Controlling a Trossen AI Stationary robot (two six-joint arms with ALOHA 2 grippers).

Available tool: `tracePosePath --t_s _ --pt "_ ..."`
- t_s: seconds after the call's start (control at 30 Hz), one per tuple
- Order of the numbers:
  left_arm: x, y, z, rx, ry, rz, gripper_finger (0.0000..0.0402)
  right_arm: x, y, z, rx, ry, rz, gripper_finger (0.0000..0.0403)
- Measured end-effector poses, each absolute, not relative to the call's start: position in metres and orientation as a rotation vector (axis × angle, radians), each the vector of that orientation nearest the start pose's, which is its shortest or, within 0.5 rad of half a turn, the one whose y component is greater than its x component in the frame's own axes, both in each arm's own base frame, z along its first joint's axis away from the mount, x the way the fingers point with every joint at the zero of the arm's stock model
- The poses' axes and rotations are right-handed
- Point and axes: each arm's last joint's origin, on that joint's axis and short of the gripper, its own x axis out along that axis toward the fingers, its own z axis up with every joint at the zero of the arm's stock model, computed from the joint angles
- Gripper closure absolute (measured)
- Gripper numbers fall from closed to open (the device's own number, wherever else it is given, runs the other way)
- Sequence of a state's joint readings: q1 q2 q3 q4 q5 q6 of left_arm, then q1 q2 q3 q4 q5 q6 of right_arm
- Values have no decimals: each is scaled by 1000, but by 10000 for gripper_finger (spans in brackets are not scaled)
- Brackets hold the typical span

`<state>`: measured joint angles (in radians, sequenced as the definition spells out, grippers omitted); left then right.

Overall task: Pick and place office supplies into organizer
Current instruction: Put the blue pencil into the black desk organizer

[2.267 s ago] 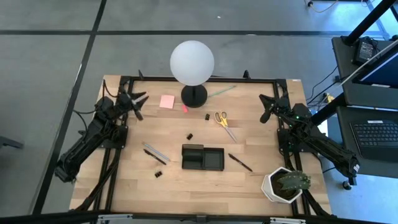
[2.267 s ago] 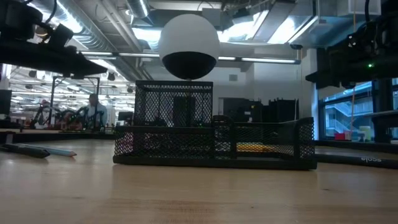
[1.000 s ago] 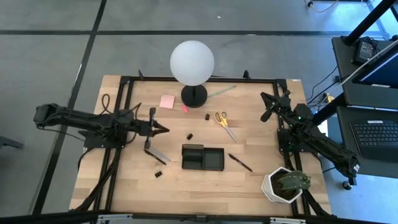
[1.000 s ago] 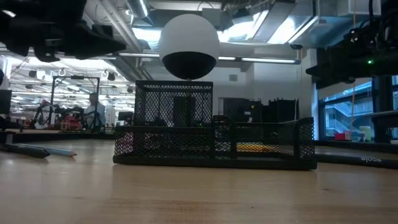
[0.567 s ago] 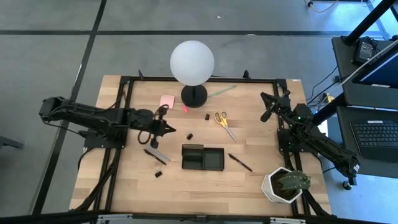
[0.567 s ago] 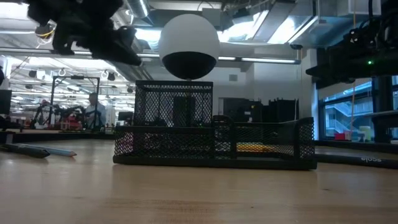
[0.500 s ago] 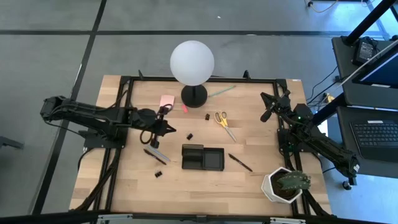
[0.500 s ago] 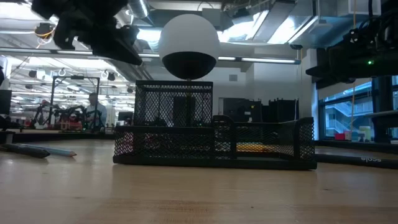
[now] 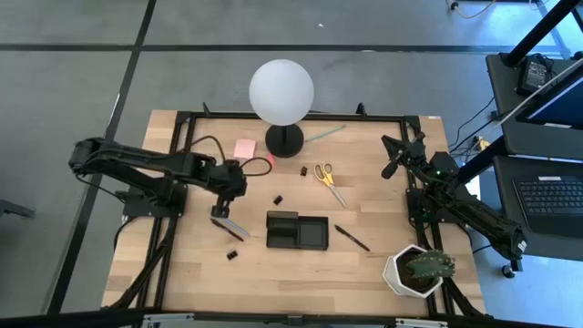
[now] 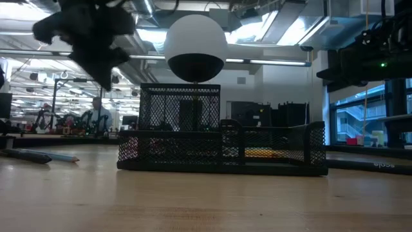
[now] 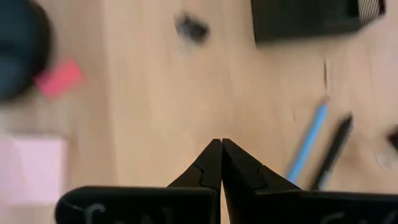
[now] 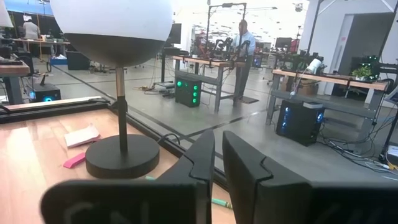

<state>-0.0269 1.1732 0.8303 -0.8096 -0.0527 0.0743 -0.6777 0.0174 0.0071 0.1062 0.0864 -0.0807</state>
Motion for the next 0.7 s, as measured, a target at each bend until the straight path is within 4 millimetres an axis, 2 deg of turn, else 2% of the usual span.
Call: tracePosePath --t_s 0.17,0.3,0.47,0.7 --pt "207 -7 220 -67 1286 -6 400 75 -63 175 -105 -63 -767 366" --pt "204 -7 215 -89 1370 4 400 75 -63 175 -104 -65 -767 366" --pt "205 -6 211 -76 1389 39 398 75 -63 176 -87 -87 -766 366" --pt "205 -6 211 -95 1400 49 345 74 -63 178 -89 -103 -766 366"
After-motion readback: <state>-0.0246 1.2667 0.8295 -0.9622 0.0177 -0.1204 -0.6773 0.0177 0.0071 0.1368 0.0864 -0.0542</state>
